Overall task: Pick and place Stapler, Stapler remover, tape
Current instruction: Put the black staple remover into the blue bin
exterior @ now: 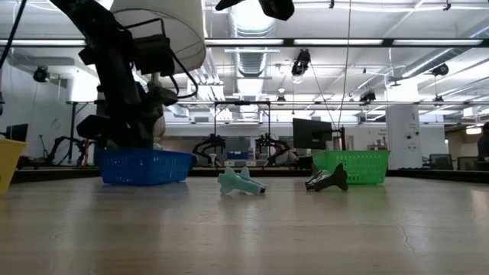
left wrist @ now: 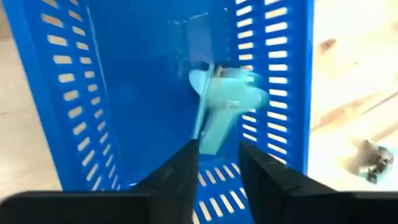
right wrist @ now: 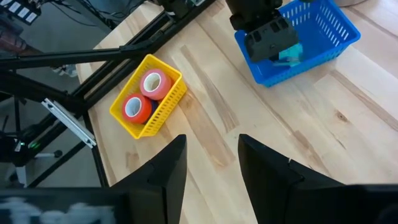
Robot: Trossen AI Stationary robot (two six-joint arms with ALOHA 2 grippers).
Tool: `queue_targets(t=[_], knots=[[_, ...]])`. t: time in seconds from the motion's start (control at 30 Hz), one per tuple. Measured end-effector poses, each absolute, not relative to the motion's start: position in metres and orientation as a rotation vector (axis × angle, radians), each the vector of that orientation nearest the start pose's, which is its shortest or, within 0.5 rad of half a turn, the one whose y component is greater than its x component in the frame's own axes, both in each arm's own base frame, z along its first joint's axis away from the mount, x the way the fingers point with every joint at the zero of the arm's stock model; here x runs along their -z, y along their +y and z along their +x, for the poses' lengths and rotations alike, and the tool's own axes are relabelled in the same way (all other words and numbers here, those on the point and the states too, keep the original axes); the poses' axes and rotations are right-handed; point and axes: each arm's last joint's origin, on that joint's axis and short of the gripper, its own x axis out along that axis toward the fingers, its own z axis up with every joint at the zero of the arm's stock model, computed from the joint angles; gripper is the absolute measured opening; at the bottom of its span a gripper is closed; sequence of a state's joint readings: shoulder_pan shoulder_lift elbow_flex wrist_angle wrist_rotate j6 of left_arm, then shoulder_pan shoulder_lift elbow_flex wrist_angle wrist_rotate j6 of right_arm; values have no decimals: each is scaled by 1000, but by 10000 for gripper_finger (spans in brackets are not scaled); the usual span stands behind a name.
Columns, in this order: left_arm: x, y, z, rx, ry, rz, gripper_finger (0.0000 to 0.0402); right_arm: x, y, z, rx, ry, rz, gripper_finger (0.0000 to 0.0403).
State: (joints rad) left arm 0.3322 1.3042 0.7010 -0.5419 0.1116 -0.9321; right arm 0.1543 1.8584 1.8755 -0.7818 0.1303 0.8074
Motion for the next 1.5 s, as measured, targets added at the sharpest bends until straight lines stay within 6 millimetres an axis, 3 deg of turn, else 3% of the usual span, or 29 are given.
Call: queue_targets(t=[0.13,0.27,0.77,0.9,1.23,1.5], knots=[[-187,69,216,-662,952,-1117,170,-354,59,404,281,719,660,133],[-199,63,217,-585,941,-1121,196,-354,59,404,282,719,660,130],[-209,7,223,-353,1037,-1084,194,-354,59,404,288,720,673,134],[-224,-10,225,-262,1012,-1069,193,-351,59,401,303,754,661,127],[-279,-38,208,-98,664,-1026,193,-321,58,381,442,1016,622,101],[-323,-52,191,162,335,-923,193,-282,55,374,524,1144,648,84]])
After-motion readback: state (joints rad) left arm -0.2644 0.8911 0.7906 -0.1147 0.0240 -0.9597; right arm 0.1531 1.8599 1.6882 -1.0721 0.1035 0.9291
